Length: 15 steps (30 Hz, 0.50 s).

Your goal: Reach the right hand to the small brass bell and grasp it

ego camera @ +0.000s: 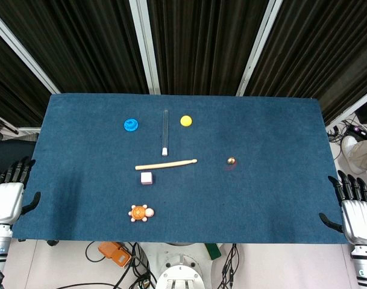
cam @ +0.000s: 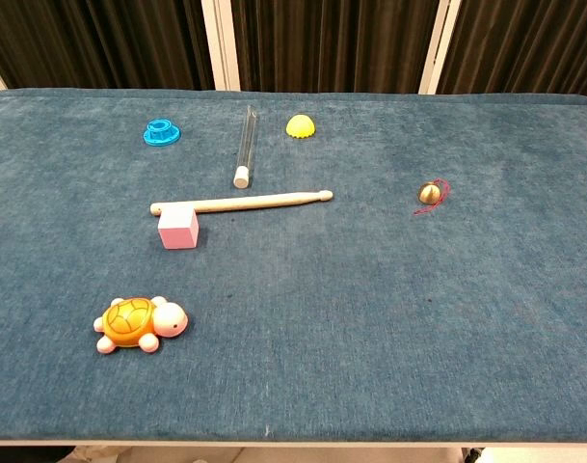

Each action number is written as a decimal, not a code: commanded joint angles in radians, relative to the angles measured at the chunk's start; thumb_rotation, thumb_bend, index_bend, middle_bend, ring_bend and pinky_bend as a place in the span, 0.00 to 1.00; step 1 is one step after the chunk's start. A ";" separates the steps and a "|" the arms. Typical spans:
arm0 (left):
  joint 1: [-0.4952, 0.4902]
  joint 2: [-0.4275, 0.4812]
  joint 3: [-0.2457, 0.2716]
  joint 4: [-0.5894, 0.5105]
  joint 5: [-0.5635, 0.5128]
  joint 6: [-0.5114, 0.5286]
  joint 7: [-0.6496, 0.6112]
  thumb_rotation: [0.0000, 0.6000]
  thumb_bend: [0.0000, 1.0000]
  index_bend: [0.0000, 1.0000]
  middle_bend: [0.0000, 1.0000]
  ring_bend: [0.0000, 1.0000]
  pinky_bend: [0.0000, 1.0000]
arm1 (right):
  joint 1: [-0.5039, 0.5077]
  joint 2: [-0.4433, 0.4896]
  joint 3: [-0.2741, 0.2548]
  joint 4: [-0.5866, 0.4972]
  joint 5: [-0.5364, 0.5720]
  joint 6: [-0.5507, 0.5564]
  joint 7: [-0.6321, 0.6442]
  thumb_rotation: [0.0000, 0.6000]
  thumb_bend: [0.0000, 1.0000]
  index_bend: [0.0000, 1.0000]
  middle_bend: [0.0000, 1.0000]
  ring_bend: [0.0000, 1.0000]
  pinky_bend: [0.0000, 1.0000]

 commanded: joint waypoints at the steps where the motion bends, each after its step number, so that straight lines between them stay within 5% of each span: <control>1: 0.000 0.001 0.001 -0.001 -0.001 -0.002 -0.001 1.00 0.36 0.00 0.00 0.03 0.16 | 0.002 0.000 0.001 0.002 0.004 -0.004 0.003 1.00 0.28 0.19 0.07 0.08 0.05; 15: 0.006 0.000 -0.008 -0.011 -0.011 0.011 -0.010 1.00 0.36 0.00 0.00 0.03 0.16 | 0.062 -0.054 0.046 0.082 0.054 -0.077 0.036 1.00 0.29 0.20 0.07 0.09 0.05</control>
